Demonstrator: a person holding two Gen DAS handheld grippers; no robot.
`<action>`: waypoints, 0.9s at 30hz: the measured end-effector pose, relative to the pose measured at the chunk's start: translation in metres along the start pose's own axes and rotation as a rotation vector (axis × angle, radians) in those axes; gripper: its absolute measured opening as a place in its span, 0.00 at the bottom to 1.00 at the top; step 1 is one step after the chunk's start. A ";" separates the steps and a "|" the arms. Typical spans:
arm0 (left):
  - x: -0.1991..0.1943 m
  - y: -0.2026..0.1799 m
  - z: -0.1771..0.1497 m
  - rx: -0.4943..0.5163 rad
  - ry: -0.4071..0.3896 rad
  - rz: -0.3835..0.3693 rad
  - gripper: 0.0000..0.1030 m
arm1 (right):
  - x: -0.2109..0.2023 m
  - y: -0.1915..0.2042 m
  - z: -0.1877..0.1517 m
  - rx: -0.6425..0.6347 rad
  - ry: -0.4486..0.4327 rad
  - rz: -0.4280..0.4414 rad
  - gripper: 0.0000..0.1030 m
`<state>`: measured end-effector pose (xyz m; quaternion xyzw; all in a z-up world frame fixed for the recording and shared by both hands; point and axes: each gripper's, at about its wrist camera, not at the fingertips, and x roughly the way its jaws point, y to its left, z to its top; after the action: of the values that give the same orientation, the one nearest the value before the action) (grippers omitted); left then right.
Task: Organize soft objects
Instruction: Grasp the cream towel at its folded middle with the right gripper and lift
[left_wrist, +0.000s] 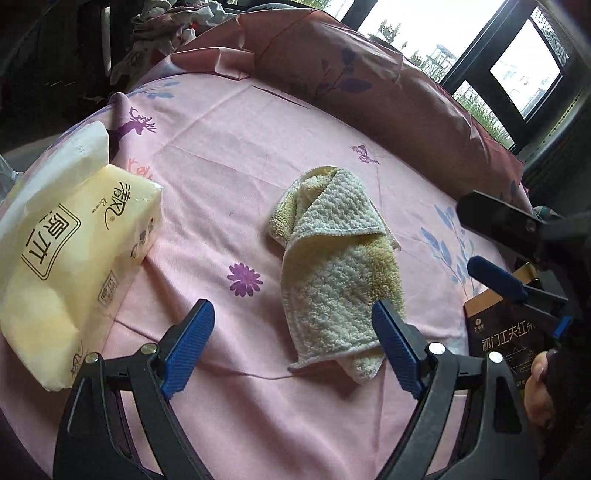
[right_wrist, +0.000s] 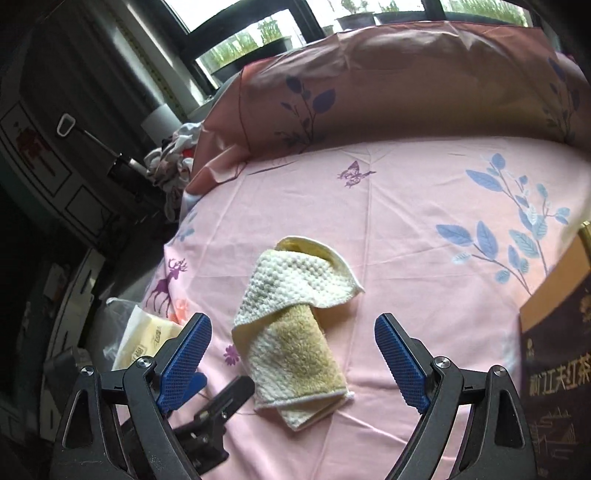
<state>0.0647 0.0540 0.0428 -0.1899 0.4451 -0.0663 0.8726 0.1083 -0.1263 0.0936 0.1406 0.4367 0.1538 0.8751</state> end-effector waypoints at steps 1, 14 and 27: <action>0.003 0.003 0.001 -0.009 0.008 -0.007 0.81 | 0.013 0.005 0.006 -0.018 0.020 -0.008 0.88; 0.023 0.002 0.004 0.037 0.024 0.098 0.58 | 0.096 0.006 -0.006 -0.072 0.190 -0.012 0.33; -0.010 -0.024 -0.011 0.155 -0.027 0.010 0.26 | 0.015 0.001 -0.034 0.071 0.118 0.205 0.24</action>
<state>0.0513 0.0320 0.0538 -0.1203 0.4278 -0.0936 0.8909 0.0895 -0.1154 0.0632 0.2060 0.4759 0.2348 0.8221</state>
